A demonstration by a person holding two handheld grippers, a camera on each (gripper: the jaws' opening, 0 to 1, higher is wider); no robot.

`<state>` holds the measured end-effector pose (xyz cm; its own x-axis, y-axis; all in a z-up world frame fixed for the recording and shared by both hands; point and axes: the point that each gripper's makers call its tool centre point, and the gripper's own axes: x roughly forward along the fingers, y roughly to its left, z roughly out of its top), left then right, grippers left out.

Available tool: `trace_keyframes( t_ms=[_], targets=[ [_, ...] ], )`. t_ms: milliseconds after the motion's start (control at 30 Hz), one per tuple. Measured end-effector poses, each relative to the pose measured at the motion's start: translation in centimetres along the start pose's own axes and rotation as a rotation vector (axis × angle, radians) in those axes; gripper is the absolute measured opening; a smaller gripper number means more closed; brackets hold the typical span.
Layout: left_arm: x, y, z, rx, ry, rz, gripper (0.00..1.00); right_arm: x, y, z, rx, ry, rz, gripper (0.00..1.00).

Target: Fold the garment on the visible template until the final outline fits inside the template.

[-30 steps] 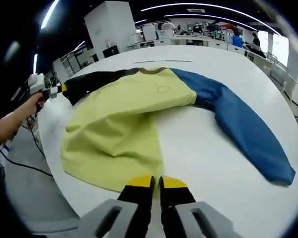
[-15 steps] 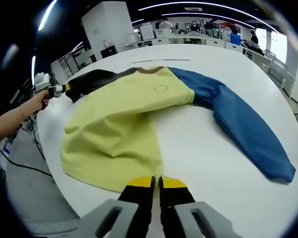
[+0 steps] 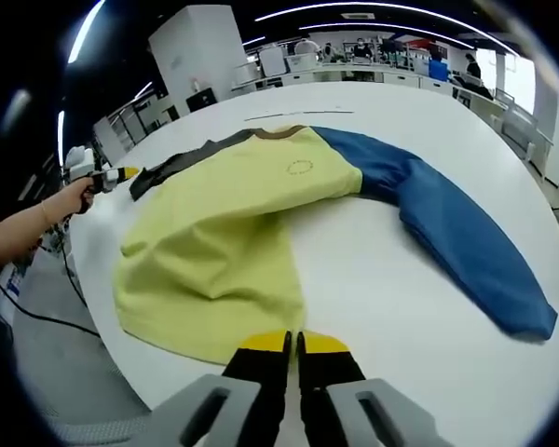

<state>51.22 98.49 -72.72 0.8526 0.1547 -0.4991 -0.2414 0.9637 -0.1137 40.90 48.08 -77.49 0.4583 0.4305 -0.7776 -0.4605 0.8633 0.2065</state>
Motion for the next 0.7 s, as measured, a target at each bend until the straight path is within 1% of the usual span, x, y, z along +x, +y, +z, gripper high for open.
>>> trace_keyframes(
  t_ms=[33,200,333,367,433,500,567,600,667,700],
  targets=[
    [-0.1,-0.1,0.0,0.006,-0.004,-0.006,0.31,0.0,0.0,0.0,-0.003,0.001,-0.001,0.0],
    [-1.3,-1.7,-0.2,0.049,-0.021,-0.078,0.4,0.0,0.1,0.1,-0.011,0.005,0.003,0.0],
    [-2.4,-3.3,-0.9,0.113,-0.014,-0.143,0.47,-0.2,0.1,0.3,-0.015,-0.001,0.004,0.0],
    [-2.7,-3.9,-1.2,0.13,-0.012,-0.171,0.49,-0.3,0.1,0.3,-0.018,-0.002,0.004,0.01],
    [-3.2,-4.7,-1.7,0.152,-0.002,-0.207,0.53,-0.2,0.1,0.3,-0.027,0.003,0.007,0.04],
    [-3.5,-5.2,-2.0,0.154,-0.001,-0.231,0.56,-0.2,0.2,0.2,-0.033,0.008,0.008,0.05],
    [-4.1,-6.2,-2.2,0.156,-0.006,-0.277,0.59,-0.2,0.4,0.2,-0.036,0.008,0.016,0.08],
    [-4.4,-6.6,-2.2,0.156,-0.01,-0.29,0.61,-0.2,0.5,0.3,-0.038,0.006,0.017,0.1],
    [-4.9,-7.6,-2.4,0.172,-0.017,-0.34,0.63,-0.2,0.6,0.4,-0.044,0.004,0.021,0.14],
    [-5.1,-7.9,-2.6,0.178,-0.017,-0.353,0.64,-0.2,0.8,0.5,-0.047,0.001,0.024,0.15]
  ],
)
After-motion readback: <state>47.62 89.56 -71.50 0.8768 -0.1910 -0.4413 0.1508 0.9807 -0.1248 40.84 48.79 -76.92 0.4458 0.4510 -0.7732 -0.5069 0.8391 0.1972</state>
